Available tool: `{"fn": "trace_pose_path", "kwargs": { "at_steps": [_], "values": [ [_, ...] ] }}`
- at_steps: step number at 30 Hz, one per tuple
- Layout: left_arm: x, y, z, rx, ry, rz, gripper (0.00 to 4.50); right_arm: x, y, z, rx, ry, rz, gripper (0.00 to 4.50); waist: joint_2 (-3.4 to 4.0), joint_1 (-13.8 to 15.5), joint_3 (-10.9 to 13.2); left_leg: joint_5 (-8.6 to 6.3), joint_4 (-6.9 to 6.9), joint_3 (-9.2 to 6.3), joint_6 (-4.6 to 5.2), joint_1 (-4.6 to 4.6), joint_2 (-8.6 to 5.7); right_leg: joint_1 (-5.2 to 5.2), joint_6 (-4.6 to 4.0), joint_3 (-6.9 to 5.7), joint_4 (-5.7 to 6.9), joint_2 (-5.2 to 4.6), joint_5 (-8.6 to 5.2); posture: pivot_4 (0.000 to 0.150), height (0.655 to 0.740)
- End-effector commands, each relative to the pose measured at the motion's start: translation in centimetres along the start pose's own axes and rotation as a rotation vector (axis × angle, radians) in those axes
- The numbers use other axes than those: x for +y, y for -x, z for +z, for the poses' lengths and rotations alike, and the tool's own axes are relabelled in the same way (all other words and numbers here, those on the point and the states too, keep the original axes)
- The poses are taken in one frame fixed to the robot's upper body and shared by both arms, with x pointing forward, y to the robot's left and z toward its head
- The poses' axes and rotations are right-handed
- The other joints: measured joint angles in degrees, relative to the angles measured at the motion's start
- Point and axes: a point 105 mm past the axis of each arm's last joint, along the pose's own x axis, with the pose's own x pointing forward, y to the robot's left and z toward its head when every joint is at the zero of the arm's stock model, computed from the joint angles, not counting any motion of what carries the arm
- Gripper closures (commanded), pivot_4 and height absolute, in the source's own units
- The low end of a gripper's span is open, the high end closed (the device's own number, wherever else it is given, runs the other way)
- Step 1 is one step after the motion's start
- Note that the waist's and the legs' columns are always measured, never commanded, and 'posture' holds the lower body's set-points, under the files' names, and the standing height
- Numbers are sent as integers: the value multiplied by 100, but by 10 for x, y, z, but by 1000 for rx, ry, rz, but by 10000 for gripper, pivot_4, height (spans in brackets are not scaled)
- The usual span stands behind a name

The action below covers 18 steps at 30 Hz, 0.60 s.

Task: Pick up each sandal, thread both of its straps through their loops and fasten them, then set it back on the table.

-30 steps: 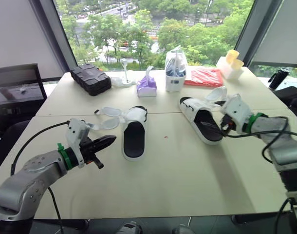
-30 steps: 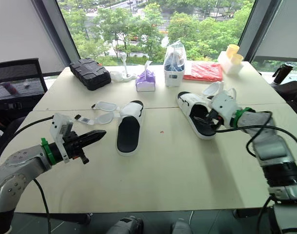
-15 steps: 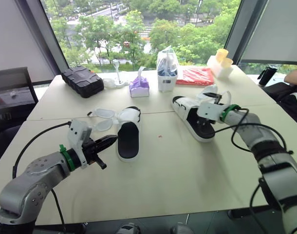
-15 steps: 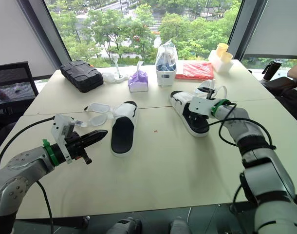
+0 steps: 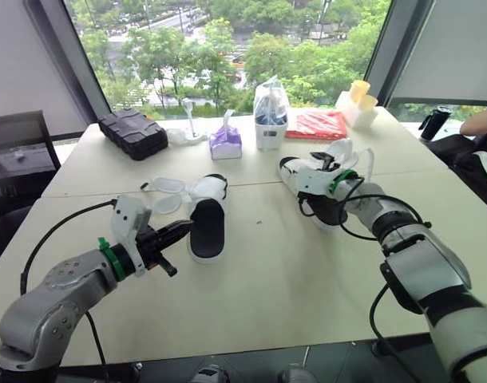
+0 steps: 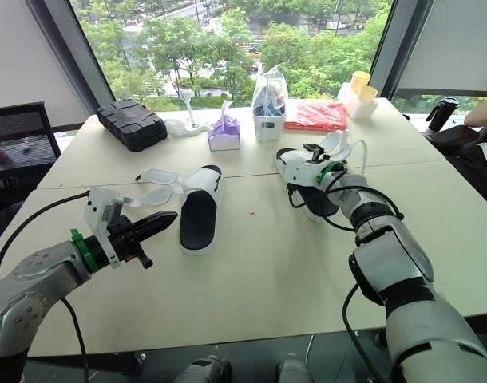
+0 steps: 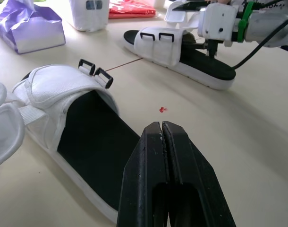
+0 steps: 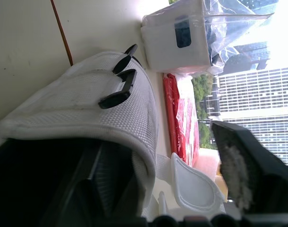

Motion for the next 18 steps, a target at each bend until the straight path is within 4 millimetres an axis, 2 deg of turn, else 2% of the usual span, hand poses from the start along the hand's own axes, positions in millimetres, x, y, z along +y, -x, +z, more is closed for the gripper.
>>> {"fn": "trace_pose_path", "kwargs": {
  "at_steps": [1, 3, 4, 11, 15, 18],
  "values": [
    [-4, 2, 10, -37, -28, 5, 45000, -25, -4, 9, -13, 43, -78, 34289, 0, -39, 0, 0, -1, 12, -1, 6, 0, -5, 0, 14, 13, 1, 0, 1500, 7400],
    [-5, 2, 10, -41, -25, 7, 45000, -24, -4, 10, -13, 53, -78, 43719, 0, -57, 0, 1, -1, 35, 0, 20, 1, -9, 0, 39, 31, 2, 0, 1500, 7400],
    [-5, 2, 10, -41, -25, 7, 45000, -25, -5, 10, -14, 56, -82, 44427, -1, -74, 0, 0, -2, 44, 1, 27, 1, -8, 0, 48, 35, 3, 0, 1500, 7400],
    [-7, -1, 10, -43, -23, 2, 45000, -25, -2, 13, -56, 89, -82, 44427, -1, -99, 0, -3, -7, 83, 9, 61, 17, -1, -2, 92, 45, 26, 0, 1500, 7400],
    [-7, -1, 10, -44, -20, -2, 45000, -25, 11, 25, -247, 282, -65, 44427, -1, -87, 0, -2, -11, 84, 7, 61, 22, -5, -3, 95, 44, 32, 1, 1500, 7400],
    [-8, -3, 8, -36, -19, -16, 45000, -21, 37, 32, -468, 440, -38, 44427, -2, -72, 3, 0, -15, 87, 3, 59, 20, -9, -3, 98, 40, 31, 1, 1500, 7400]
  ]
}}
